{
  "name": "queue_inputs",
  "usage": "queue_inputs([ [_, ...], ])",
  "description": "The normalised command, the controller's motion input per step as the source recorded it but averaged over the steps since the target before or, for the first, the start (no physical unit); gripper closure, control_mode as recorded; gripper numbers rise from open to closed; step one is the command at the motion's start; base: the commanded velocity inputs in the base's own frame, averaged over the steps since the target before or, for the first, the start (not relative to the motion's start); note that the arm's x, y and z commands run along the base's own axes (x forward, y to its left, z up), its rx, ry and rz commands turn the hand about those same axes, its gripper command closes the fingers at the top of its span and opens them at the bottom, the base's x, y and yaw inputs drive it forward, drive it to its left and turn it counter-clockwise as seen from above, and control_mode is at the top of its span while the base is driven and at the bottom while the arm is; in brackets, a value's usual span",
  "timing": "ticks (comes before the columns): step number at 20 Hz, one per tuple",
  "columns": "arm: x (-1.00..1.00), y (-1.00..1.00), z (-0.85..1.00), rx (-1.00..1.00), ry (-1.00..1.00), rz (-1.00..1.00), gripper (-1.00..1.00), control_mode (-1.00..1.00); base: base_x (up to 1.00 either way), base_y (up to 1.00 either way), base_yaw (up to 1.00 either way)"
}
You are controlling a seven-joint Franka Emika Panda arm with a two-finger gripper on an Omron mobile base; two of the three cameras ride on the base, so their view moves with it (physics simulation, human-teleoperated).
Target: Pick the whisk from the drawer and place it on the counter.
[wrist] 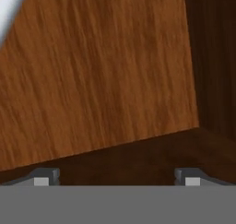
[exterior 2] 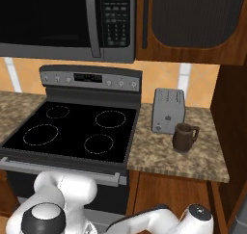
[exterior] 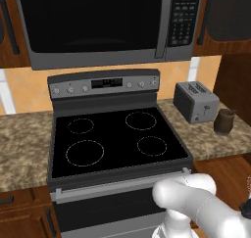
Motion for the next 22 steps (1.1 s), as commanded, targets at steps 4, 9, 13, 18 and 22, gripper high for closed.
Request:
queue_inputs([
  [4, 0.38, 0.78, 0.17, 0.0, 0.0, -0.03, -1.0, -1.0, 0.0, 0.0, 0.0],
  [9, 0.63, 0.69, 0.19, 0.0, 0.0, 0.0, -1.0, -1.0, 0.0, 0.0, 0.0],
  [13, 0.61, 0.58, -0.01, 0.0, 0.0, 0.0, -1.0, -1.0, 0.0, 0.0, 0.0],
  [18, 0.61, 0.07, -0.03, 0.05, 0.0, 0.0, -1.0, -1.0, 0.0, 0.0, 0.0],
  [22, 0.51, -0.05, -0.09, 0.11, 0.0, -0.04, -1.0, -1.0, 0.0, 0.0, 0.0],
])
